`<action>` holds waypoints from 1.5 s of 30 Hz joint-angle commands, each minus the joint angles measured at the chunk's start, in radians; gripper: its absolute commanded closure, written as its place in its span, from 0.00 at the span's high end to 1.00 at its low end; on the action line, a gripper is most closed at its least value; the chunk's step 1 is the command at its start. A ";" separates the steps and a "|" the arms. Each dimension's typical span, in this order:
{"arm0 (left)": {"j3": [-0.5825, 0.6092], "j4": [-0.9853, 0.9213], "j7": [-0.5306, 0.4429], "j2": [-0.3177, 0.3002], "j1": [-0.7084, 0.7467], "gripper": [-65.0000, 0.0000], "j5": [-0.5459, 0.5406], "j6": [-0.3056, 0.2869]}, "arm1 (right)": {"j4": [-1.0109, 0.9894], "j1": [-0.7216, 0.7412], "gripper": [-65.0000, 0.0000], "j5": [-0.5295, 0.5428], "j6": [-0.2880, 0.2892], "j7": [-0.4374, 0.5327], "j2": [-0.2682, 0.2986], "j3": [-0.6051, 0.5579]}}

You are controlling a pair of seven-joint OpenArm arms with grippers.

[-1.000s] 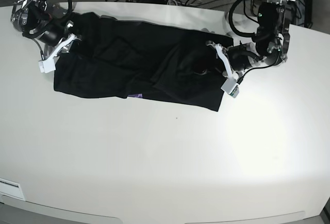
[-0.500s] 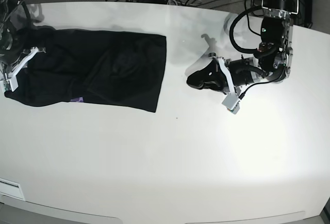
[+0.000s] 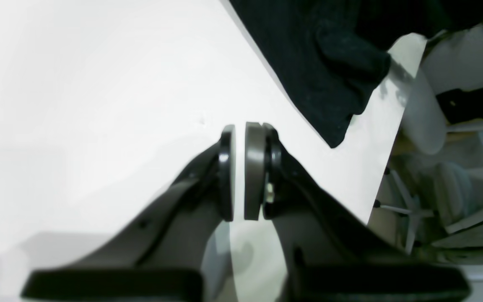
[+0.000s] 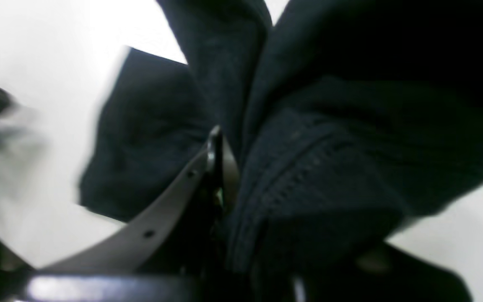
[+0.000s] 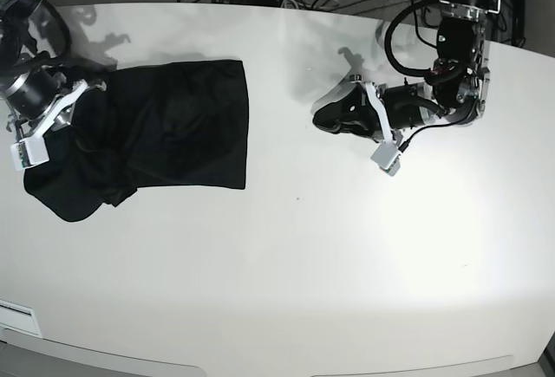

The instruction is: Fold the T-shirt properly

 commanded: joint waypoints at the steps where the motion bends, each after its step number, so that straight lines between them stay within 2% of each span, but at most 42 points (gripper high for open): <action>1: -0.005 0.015 -0.017 -0.008 -0.011 0.09 -0.021 -0.013 | 0.019 0.009 0.00 0.031 0.017 0.026 -0.017 0.008; 6: -0.005 0.015 -0.017 -0.008 -0.011 0.09 -0.021 -0.013 | 0.019 0.009 0.00 0.044 0.052 0.031 -0.156 0.008; 9: -0.005 0.015 -0.017 -0.008 -0.011 0.09 -0.021 -0.013 | 0.019 0.009 0.00 0.064 0.055 0.031 -0.217 0.008; 12: -0.005 0.015 -0.017 -0.008 -0.011 0.09 -0.021 -0.013 | 0.018 0.009 0.00 0.072 0.098 0.031 -0.268 0.006; 16: -0.005 0.015 -0.017 -0.008 -0.011 0.09 -0.022 -0.013 | 0.017 0.009 0.00 0.072 0.106 0.030 -0.307 -0.009; 22: -0.005 0.015 -0.017 -0.008 -0.011 0.09 -0.022 -0.013 | 0.013 0.009 0.00 0.031 0.106 0.065 -0.307 -0.137; 23: -0.005 0.015 -0.017 -0.008 -0.011 0.09 -0.022 -0.013 | 0.007 0.009 0.11 0.030 0.107 0.077 -0.307 -0.171; 25: -0.005 0.015 -0.017 -0.008 -0.011 0.09 -0.022 -0.013 | -0.007 0.011 0.45 -0.006 0.118 0.106 -0.307 -0.250; 26: -0.005 0.015 -0.017 -0.008 -0.011 0.09 -0.022 -0.013 | -0.008 0.014 0.60 -0.032 0.146 0.113 -0.306 -0.288; 27: -0.005 0.015 -0.018 -0.008 -0.012 0.09 -0.022 -0.013 | -0.008 0.023 0.70 -0.040 0.194 0.114 -0.305 -0.321; 28: -0.005 0.015 -0.021 -0.008 -0.012 0.09 -0.022 -0.013 | -0.008 0.035 0.72 -0.036 0.249 0.113 -0.299 -0.349; 31: -0.005 0.015 -0.027 -0.008 -0.011 0.09 -0.022 -0.013 | 0.000 0.093 0.72 0.016 0.254 0.113 -0.286 -0.408; 34: -0.005 0.015 -0.027 -0.008 -0.011 0.09 -0.022 -0.013 | 0.011 0.154 0.70 0.040 0.254 0.113 -0.284 -0.415; 35: -0.005 0.015 -0.027 -0.008 -0.011 0.09 -0.022 -0.012 | 0.011 0.171 0.63 0.030 0.254 0.113 -0.284 -0.414; 36: -0.005 0.015 -0.027 -0.008 -0.011 0.09 -0.022 -0.012 | 0.011 0.183 0.50 0.009 0.254 0.113 -0.284 -0.410; 38: -0.005 0.015 -0.027 -0.008 -0.011 0.00 -0.026 -0.012 | 0.011 0.205 0.13 -0.054 0.254 0.113 -0.284 -0.408; 39: -0.005 0.015 -0.023 -0.008 -0.012 0.00 -0.038 -0.013 | 0.011 0.215 0.00 -0.094 0.254 0.115 -0.284 -0.408; 40: -0.005 0.015 -0.023 -0.008 -0.012 0.00 -0.062 -0.016 | 0.009 0.219 0.00 -0.140 0.254 0.133 -0.283 -0.408; 42: -0.005 0.015 -0.002 -0.007 -0.013 0.00 -0.147 -0.022 | 0.003 0.216 0.00 -0.254 0.219 0.235 -0.261 -0.408; 45: -0.004 0.018 0.114 0.002 -0.029 0.00 -0.328 -0.022 | -0.025 0.216 0.00 -0.416 0.157 0.365 -0.211 -0.408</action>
